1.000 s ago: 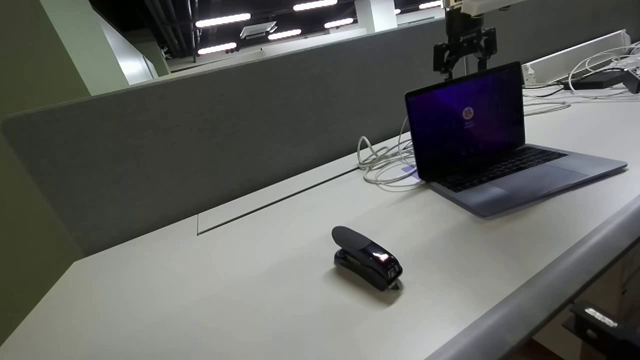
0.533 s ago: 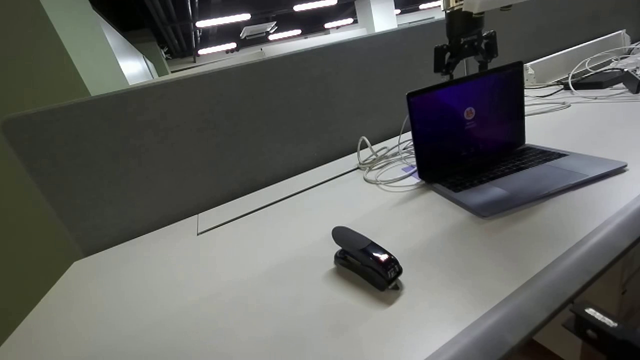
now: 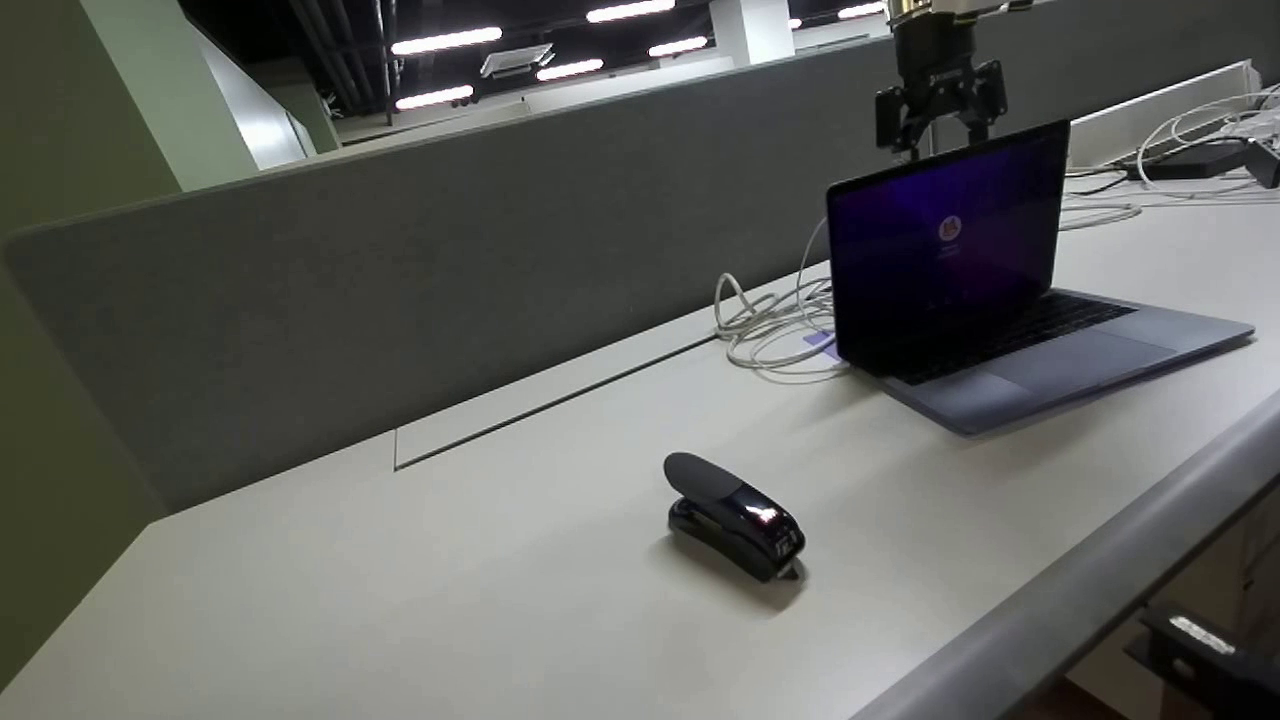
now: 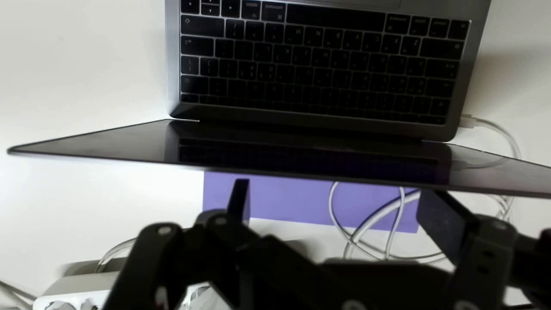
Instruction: Close the laptop
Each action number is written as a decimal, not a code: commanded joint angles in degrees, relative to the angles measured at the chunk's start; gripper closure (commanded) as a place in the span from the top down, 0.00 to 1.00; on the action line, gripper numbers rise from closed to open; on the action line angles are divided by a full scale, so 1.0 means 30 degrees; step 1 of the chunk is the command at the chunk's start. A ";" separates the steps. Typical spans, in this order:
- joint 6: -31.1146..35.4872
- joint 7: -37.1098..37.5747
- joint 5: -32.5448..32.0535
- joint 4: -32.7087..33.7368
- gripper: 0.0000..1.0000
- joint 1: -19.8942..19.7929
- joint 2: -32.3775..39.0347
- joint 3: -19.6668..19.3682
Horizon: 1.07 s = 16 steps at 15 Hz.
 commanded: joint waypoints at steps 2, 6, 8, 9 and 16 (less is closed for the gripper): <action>-0.0085 0.1580 -0.1487 -0.1165 1.00 0.0633 -0.0634 -0.0147; 0.0046 0.2459 -0.2276 -0.2193 1.00 0.1099 -0.0906 -0.0034; 0.0112 0.2805 -0.2537 -0.2849 1.00 0.1336 -0.1166 0.0034; 0.0199 0.2995 -0.2645 -0.3182 1.00 0.1455 -0.1291 0.0051; 0.1765 0.3178 -0.2174 -0.6277 1.00 0.1692 -0.1982 0.0361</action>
